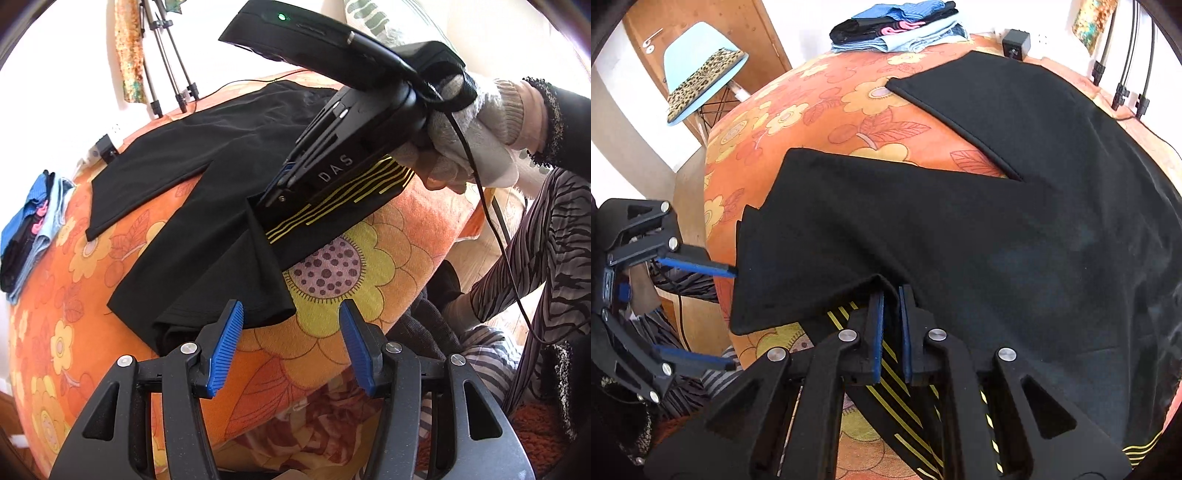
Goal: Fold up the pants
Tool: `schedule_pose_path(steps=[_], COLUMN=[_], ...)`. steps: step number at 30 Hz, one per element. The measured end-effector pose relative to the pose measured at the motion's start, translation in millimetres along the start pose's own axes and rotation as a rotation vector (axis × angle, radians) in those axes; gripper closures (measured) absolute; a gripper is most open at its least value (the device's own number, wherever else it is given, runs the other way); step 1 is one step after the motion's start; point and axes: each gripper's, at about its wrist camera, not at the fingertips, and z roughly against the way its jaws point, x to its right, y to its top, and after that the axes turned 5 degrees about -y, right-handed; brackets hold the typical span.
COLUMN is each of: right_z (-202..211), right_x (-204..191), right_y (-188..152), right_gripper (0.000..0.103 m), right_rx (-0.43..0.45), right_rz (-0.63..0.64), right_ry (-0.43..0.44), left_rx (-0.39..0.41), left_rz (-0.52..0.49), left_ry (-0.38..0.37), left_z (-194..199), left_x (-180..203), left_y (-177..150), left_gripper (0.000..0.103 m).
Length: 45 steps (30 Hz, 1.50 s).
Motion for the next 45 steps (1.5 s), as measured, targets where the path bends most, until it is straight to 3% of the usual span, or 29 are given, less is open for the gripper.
schedule_pose_path(steps=[6, 8, 9, 10, 15, 16, 19, 20, 23, 26, 31, 35, 40, 45], right_z=[-1, 0, 0, 1, 16, 22, 54, 66, 103, 133, 153, 142, 128, 141], right_x=[4, 4, 5, 6, 12, 14, 21, 28, 55, 82, 127, 151, 162, 172], right_y=[3, 3, 2, 2, -5, -8, -24, -33, -65, -99, -159, -195, -213, -229], right_gripper=[0.095, 0.095, 0.095, 0.095, 0.093, 0.087, 0.051, 0.048, 0.048, 0.048, 0.048, 0.048, 0.048, 0.048], right_rx=[-0.004, -0.002, -0.001, 0.0, 0.037, 0.045, 0.103, 0.123, 0.181, 0.212, 0.174, 0.131, 0.124, 0.154], right_rz=[-0.016, -0.017, -0.02, -0.024, -0.04, -0.045, -0.057, -0.08, -0.198, -0.349, -0.721, -0.967, -1.113, -1.183], right_ry=[0.012, 0.022, 0.027, 0.035, 0.029, 0.027, 0.008, -0.002, -0.021, -0.101, -0.198, -0.158, -0.145, -0.263], left_rx=[-0.02, -0.017, -0.018, -0.014, 0.038, 0.053, 0.101, 0.117, 0.156, 0.185, 0.234, 0.247, 0.267, 0.273], left_rz=[-0.013, -0.001, 0.006, 0.014, 0.088, 0.099, 0.118, 0.125, 0.152, 0.166, 0.176, 0.169, 0.148, 0.16], left_ry=[0.071, 0.077, 0.075, 0.075, 0.058, 0.068, 0.078, 0.081, 0.082, 0.087, 0.081, 0.071, 0.076, 0.063], left_z=[-18, -19, -19, -18, -7, -3, 12, 18, 31, 40, 57, 64, 70, 72], left_x=[-9, -15, -17, -20, -36, -39, -46, -49, -57, -65, -65, -63, -58, -60], left_y=[7, 7, 7, 7, 11, 12, 14, 14, 14, 15, 11, 7, 5, 2], left_gripper=[0.05, 0.067, 0.085, 0.094, 0.099, 0.1, 0.1, 0.1, 0.101, 0.101, 0.101, 0.101, 0.101, 0.101])
